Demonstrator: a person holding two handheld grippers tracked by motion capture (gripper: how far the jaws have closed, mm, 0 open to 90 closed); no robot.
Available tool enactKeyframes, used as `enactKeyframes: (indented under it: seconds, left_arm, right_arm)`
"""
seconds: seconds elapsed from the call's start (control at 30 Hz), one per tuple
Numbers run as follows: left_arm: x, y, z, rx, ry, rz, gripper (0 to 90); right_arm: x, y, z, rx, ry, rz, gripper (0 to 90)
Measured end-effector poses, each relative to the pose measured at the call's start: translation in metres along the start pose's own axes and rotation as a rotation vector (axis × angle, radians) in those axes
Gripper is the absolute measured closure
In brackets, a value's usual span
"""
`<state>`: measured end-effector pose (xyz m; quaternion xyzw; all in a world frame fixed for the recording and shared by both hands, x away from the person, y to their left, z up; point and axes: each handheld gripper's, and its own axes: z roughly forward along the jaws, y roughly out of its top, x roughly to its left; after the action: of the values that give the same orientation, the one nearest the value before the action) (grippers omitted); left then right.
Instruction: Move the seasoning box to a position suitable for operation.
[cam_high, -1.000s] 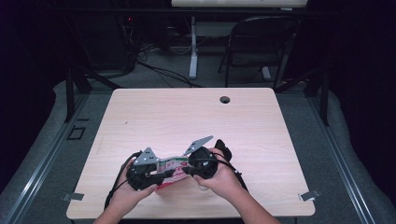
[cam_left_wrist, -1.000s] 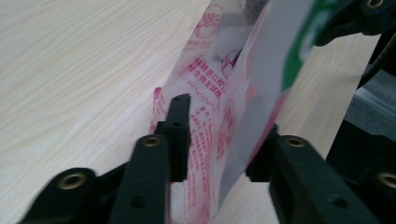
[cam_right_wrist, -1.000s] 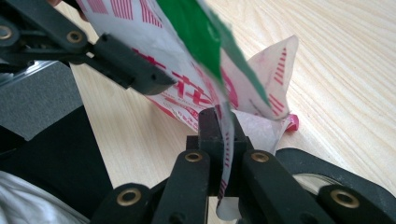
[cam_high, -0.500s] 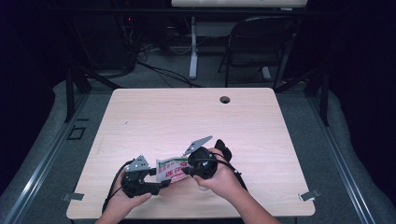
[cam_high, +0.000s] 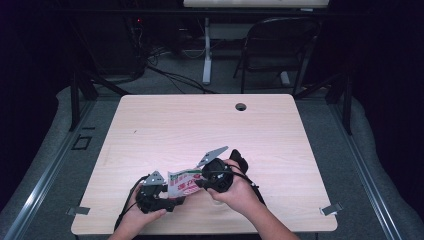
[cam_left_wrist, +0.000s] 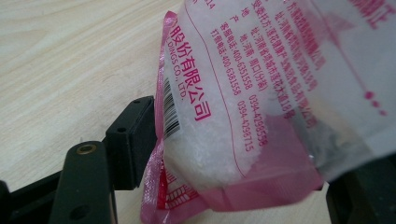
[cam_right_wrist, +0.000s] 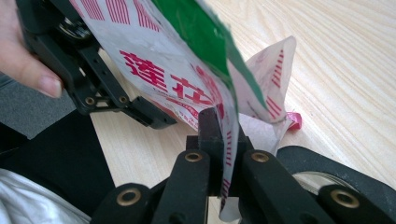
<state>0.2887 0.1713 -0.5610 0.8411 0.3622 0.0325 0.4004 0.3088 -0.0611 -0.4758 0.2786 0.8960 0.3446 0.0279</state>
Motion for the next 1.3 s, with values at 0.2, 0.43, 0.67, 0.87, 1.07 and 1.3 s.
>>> enactKeyframes:
  seconds: [0.2, 0.43, 0.67, 0.87, 1.07, 1.3]
  left_arm:
    - [-0.001, -0.001, 0.008, 0.011, 0.006, 0.009, 33.3]
    - [0.001, -0.003, 0.015, 0.012, 0.007, 0.001, 32.7]
    - [-0.001, -0.002, 0.02, 0.013, 0.017, 0.017, 31.2]
    - [-0.002, -0.002, 0.025, 0.019, 0.015, 0.027, 32.2]
    - [-0.001, -0.004, 0.026, 0.017, 0.023, 0.04, 34.0]
    - [-0.001, -0.008, 0.028, -0.018, 0.042, 0.069, 39.6]
  right_arm:
    - [-0.001, -0.001, -0.001, 0.005, 0.004, -0.001, 90.0]
    - [-0.001, -0.003, -0.001, -0.003, 0.006, 0.002, 90.0]
    - [-0.001, -0.003, 0.0, -0.005, 0.009, 0.006, 90.0]
    - [-0.001, -0.003, 0.0, -0.006, 0.008, 0.005, 90.0]
    - [-0.001, -0.003, 0.0, -0.011, 0.009, 0.012, 90.0]
    - [0.0, -0.002, 0.0, -0.015, 0.013, 0.021, 90.0]
